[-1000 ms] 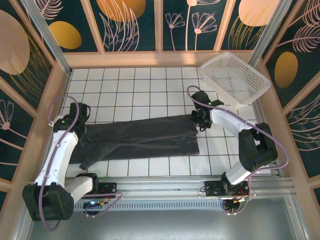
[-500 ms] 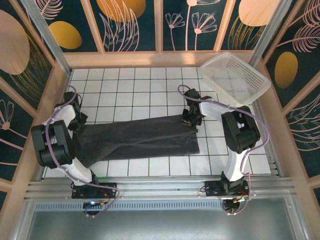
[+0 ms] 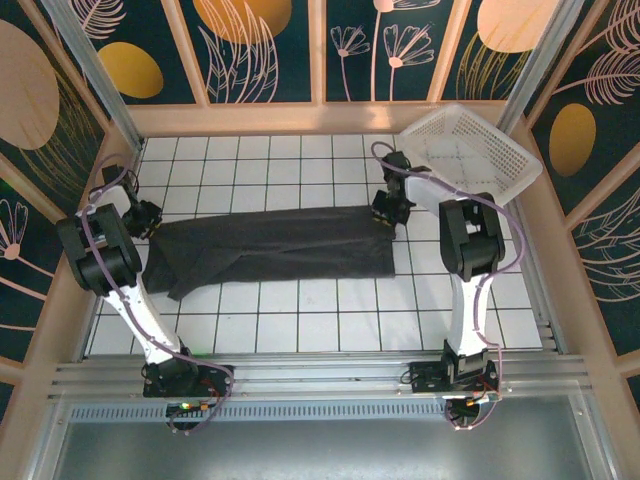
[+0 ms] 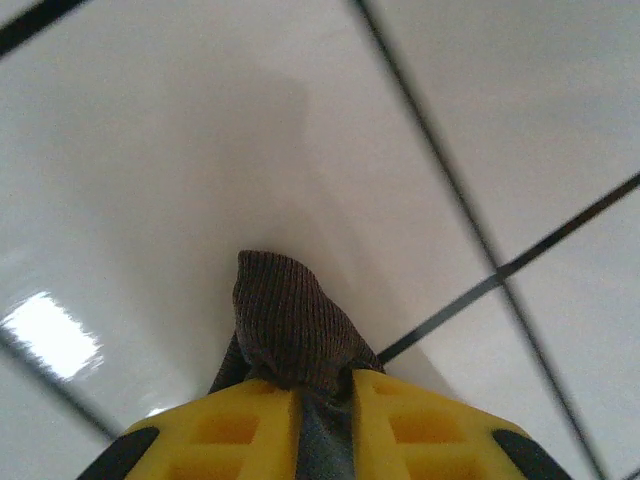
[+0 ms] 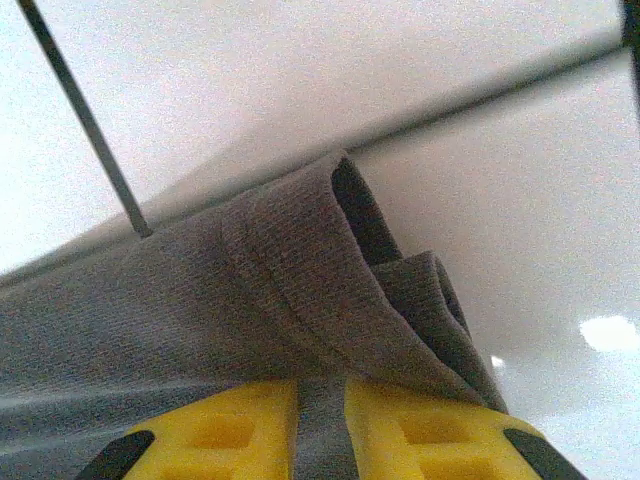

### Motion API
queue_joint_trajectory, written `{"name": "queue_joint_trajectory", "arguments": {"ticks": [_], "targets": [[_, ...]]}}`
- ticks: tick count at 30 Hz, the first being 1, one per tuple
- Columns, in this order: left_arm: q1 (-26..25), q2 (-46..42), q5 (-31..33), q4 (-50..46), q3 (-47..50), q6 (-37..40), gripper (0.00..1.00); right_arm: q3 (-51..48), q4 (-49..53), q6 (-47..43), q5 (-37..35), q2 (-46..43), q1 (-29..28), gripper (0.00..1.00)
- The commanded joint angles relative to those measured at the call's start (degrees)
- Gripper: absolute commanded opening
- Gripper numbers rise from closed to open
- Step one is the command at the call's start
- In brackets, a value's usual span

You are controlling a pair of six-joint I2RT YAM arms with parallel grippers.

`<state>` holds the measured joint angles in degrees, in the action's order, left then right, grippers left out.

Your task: Fold and stack the t-shirts

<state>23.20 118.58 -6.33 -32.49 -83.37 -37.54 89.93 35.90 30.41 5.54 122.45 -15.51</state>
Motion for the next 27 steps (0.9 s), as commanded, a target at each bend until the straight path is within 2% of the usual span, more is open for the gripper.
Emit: {"name": "queue_joint_trajectory", "arguments": {"ticks": [1,5,8,11,14,20,22,25,27], "targets": [[1.5,4.3,-3.81,5.59,-3.02,0.04,0.28,8.29,4.15,-5.17,-7.61,7.84,3.81,0.23],[1.28,1.11,-4.7,8.59,-4.52,-0.2,0.43,17.11,4.1,-7.47,-6.73,10.16,3.17,0.23],[0.26,-3.73,-2.27,7.4,-3.88,0.57,0.51,16.7,3.64,-6.9,-8.52,6.79,1.92,0.25],[-2.45,-10.54,-0.16,7.91,1.85,-0.26,0.51,9.7,1.42,-4.99,-9.67,0.77,0.52,0.27],[-7.25,-14.89,-1.48,10.28,8.97,-1.85,0.5,1.15,-1.13,-2.32,-7.8,-4.77,-0.13,0.28],[-13.81,-16.38,-4.8,13.17,16.42,-2.07,0.51,-7.6,-3.19,-0.14,-5.09,-8.98,-0.31,0.28],[-14.57,-15.57,-5.73,12.91,16.84,-0.79,0.5,-7.65,-2.51,-0.35,-5.14,-8.94,-0.26,0.26],[-15.24,-15.09,-5.67,12.06,16.84,1.02,0.48,-7.52,-1.21,-0.55,-6.08,-8.71,-0.23,0.15],[-15.46,-15.37,-5.05,11.3,16.76,2.05,0.48,-7.87,-1.03,-0.53,-6.24,-8.97,-0.17,0.13]]}}
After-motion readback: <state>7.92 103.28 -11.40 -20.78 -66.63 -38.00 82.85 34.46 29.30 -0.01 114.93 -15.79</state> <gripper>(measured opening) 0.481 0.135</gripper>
